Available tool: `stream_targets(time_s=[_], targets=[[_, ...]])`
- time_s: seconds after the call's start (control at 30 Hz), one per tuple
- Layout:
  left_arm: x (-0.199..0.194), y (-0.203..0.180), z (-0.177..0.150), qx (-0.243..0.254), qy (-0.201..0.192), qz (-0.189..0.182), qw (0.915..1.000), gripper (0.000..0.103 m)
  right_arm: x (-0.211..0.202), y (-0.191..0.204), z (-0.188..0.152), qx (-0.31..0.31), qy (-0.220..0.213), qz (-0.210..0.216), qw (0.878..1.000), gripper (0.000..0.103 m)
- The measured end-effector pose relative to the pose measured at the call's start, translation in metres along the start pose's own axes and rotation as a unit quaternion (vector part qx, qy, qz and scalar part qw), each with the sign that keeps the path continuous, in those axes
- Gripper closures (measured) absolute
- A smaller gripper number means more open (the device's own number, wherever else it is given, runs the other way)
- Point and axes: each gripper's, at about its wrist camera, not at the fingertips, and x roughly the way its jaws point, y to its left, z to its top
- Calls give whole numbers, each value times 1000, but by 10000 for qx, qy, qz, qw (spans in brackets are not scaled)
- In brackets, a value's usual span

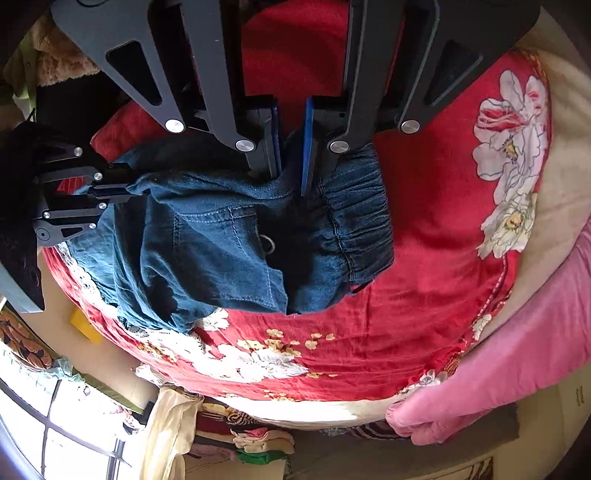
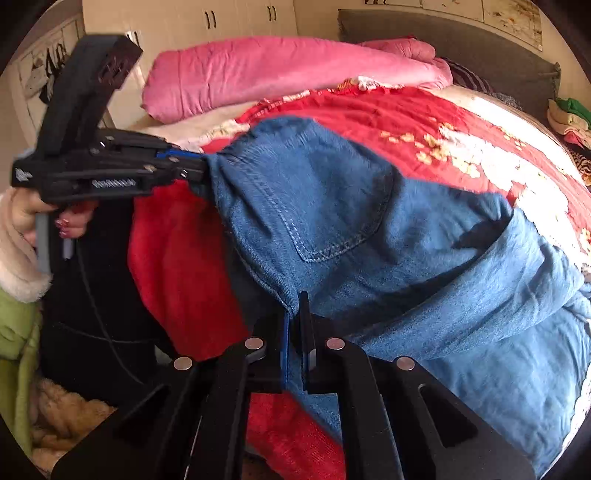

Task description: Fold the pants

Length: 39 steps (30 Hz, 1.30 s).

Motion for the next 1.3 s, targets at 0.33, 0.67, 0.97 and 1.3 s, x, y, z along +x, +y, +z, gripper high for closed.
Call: stream_targets(time_s=[0.33, 0.67, 0.97, 1.3], targets=[[-26, 2, -8, -28, -180, 260, 9995, 32, 8, -9, -10, 433, -172, 97, 9989, 98], [-62, 0, 12, -641, -796, -320, 9943, 47, 5, -10, -13, 567, -199, 83, 9982, 95], [37, -31, 6, -491, 292, -274, 9980, 97, -7, -13, -24, 853, -134, 212, 9960, 86], [48, -23, -8, -526, 288, -391, 9974, 98, -35, -10, 2, 950, -622, -21, 9935, 74]])
